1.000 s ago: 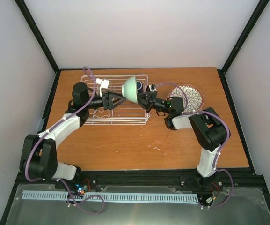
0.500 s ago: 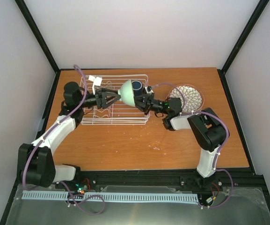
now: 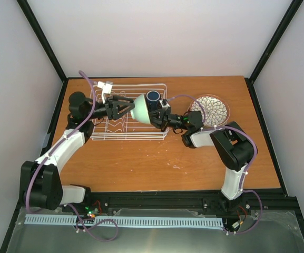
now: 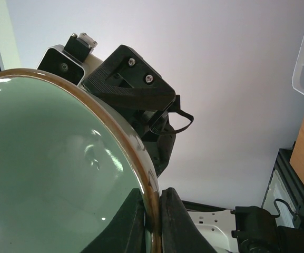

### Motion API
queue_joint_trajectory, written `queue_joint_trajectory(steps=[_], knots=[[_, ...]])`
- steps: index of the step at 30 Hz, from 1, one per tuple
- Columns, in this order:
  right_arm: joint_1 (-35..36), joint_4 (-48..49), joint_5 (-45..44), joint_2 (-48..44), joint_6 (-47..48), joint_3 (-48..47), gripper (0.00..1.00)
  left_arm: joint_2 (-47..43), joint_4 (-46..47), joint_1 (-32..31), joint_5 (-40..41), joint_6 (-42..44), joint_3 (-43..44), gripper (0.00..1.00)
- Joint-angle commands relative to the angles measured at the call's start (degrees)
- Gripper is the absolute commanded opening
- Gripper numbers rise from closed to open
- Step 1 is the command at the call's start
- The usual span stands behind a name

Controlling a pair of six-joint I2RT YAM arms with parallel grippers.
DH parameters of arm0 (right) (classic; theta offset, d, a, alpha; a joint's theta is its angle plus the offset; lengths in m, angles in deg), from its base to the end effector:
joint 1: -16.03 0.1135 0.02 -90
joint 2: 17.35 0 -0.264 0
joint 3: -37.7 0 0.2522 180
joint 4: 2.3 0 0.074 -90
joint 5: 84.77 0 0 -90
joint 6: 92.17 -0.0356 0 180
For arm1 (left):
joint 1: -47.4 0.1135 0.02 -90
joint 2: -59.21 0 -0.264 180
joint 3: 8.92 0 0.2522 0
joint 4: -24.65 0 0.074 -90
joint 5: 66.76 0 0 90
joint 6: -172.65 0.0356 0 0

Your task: Load the mixed dishes into the dish rack

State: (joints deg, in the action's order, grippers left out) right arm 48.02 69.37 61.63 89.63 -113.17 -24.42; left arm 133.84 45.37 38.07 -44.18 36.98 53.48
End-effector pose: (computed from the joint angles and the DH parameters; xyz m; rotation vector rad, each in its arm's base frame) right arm 0.2892 0.2156 0.2304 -0.0528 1.9194 2.4777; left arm 0.2741 -0.0784 0.3276 0.5844 1.6433 -1.5551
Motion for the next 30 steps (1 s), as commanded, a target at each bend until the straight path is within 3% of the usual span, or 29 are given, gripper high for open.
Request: queue_joint_trajectory(steps=[1,8,19,22,27,30], knots=[[0.98,10.59,-0.87,-0.61,1.04,-1.66,0.03,-1.19,0.84,0.37,-0.46,-0.62,-0.13,0.73],[0.57,10.35,-2.36,0.75,1.01,-4.61,0.03,-3.91,-4.56,0.36,0.44,2.13,0.01,0.73],[-0.44,10.11,-3.14,0.33,1.13,-5.86,0.03,-4.10,-5.54,0.36,1.26,2.54,-1.06,0.70],[-0.43,10.10,-3.32,0.38,0.98,-6.35,0.03,-3.73,-4.19,0.36,1.15,1.81,-1.53,0.66],[-0.46,9.91,-3.47,0.71,0.92,-6.44,0.03,-3.19,-3.01,0.36,1.16,1.17,-1.69,0.45],[-0.43,10.09,-3.80,1.18,0.87,-6.65,0.03,-3.13,-2.35,0.36,1.06,0.54,-1.88,0.43]])
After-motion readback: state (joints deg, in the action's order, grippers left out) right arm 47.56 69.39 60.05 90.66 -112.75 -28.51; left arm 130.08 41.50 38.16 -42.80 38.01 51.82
